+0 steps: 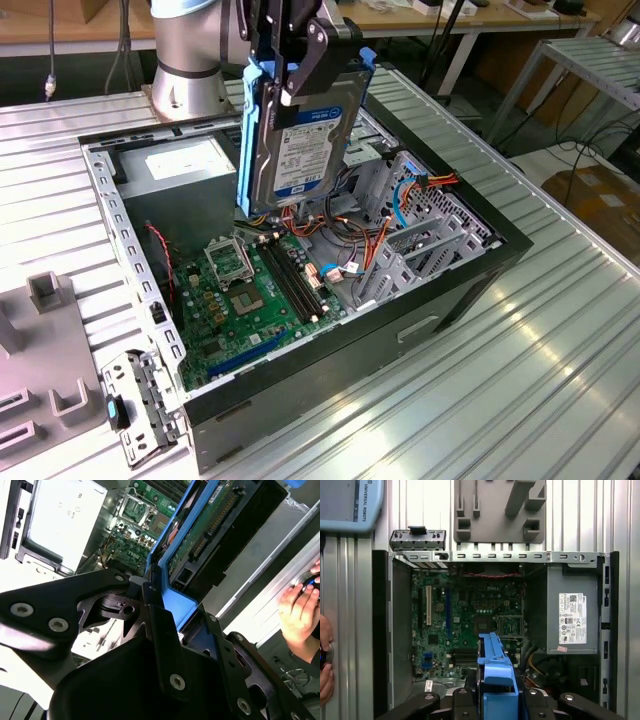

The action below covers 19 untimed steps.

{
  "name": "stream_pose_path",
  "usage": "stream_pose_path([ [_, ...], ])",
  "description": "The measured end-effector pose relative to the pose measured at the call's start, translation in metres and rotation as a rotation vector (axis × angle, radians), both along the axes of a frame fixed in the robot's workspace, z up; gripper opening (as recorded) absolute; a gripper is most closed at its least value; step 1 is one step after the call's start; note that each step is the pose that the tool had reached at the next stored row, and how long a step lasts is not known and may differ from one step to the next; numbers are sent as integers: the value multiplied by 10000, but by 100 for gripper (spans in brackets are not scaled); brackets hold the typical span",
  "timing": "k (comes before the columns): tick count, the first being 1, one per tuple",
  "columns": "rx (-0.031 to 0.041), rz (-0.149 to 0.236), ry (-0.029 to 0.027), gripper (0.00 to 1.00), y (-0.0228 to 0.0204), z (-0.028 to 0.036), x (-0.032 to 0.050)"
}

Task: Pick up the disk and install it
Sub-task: 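Insert the disk into the insertion slot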

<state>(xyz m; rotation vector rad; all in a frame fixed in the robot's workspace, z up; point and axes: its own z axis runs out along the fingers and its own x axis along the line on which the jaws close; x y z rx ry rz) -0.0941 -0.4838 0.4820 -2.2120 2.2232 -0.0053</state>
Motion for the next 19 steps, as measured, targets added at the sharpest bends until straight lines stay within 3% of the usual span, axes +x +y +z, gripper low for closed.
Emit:
stream_pose_path([
  [2,0,0,0,37,-56,-1,3],
  [4,0,0,0,37,-159,-3,5],
  [8,0,0,0,37,-246,-5,7],
  [19,0,-1,0,37,-252,-5,7],
])
